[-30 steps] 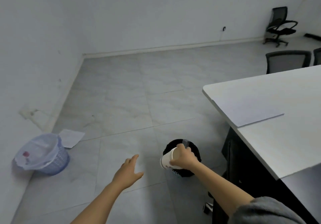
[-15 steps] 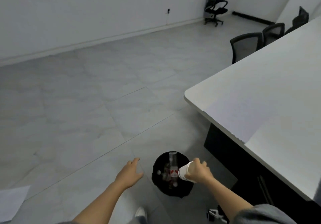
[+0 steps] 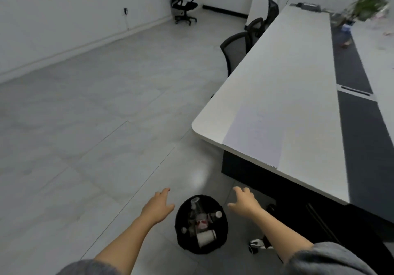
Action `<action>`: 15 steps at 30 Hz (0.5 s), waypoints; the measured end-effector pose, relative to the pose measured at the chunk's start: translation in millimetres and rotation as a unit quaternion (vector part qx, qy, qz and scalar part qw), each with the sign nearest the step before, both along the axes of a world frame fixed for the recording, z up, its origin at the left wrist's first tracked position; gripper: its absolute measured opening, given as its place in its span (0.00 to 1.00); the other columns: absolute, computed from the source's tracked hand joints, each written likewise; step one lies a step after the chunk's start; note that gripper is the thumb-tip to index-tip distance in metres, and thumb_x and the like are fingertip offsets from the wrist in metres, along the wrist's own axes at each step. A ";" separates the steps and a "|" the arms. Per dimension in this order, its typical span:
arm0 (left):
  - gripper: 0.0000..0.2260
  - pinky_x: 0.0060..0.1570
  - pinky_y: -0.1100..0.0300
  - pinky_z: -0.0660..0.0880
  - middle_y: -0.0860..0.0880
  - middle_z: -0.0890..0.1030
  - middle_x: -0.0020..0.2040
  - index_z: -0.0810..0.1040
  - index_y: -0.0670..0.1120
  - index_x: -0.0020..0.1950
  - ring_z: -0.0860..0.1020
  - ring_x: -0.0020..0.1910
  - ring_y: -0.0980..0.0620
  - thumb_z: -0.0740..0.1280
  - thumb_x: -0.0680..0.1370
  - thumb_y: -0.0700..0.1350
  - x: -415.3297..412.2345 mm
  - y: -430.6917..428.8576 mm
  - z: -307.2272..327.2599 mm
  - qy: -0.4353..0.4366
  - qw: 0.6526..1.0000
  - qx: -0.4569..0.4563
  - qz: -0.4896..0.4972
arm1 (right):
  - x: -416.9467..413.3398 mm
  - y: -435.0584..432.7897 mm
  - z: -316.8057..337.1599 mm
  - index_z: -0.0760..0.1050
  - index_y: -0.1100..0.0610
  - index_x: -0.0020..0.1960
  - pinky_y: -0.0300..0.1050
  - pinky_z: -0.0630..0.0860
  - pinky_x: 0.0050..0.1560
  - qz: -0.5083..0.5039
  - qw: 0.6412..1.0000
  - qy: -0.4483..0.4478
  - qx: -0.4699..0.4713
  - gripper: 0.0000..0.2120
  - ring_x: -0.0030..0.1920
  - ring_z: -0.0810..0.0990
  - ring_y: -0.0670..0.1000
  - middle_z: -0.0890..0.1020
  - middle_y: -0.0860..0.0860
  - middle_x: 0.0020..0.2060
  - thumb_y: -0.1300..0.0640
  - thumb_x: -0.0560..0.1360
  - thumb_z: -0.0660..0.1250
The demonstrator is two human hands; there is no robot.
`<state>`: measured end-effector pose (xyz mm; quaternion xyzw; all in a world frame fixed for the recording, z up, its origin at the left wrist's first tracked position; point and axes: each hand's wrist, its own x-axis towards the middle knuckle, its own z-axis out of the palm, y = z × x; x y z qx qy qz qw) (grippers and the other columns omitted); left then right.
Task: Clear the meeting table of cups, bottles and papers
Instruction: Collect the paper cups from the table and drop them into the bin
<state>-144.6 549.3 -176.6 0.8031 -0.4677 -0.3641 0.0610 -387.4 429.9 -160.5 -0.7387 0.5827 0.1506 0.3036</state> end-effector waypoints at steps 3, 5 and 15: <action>0.28 0.61 0.57 0.68 0.43 0.63 0.72 0.53 0.48 0.75 0.68 0.67 0.46 0.59 0.78 0.51 -16.0 -30.4 8.0 0.004 0.999 -0.018 -0.049 | -14.4 -0.2 19.2 0.55 0.53 0.74 0.49 0.69 0.64 -0.027 0.999 -0.018 -0.033 0.31 0.70 0.62 0.58 0.60 0.57 0.71 0.49 0.76 0.63; 0.28 0.62 0.57 0.67 0.43 0.63 0.72 0.53 0.48 0.75 0.67 0.69 0.46 0.60 0.78 0.50 -32.0 -51.4 15.9 0.009 0.995 -0.039 -0.088 | -28.7 -0.9 33.9 0.56 0.53 0.74 0.48 0.71 0.64 -0.052 0.996 -0.030 -0.061 0.30 0.69 0.63 0.56 0.60 0.56 0.71 0.49 0.76 0.63; 0.26 0.63 0.56 0.69 0.46 0.66 0.71 0.57 0.49 0.74 0.69 0.68 0.48 0.62 0.78 0.49 -120.3 -124.8 50.9 0.059 0.960 -0.148 -0.232 | -137.5 21.5 99.2 0.61 0.53 0.72 0.45 0.72 0.62 -0.216 0.958 -0.029 -0.189 0.26 0.69 0.64 0.53 0.64 0.54 0.70 0.52 0.76 0.62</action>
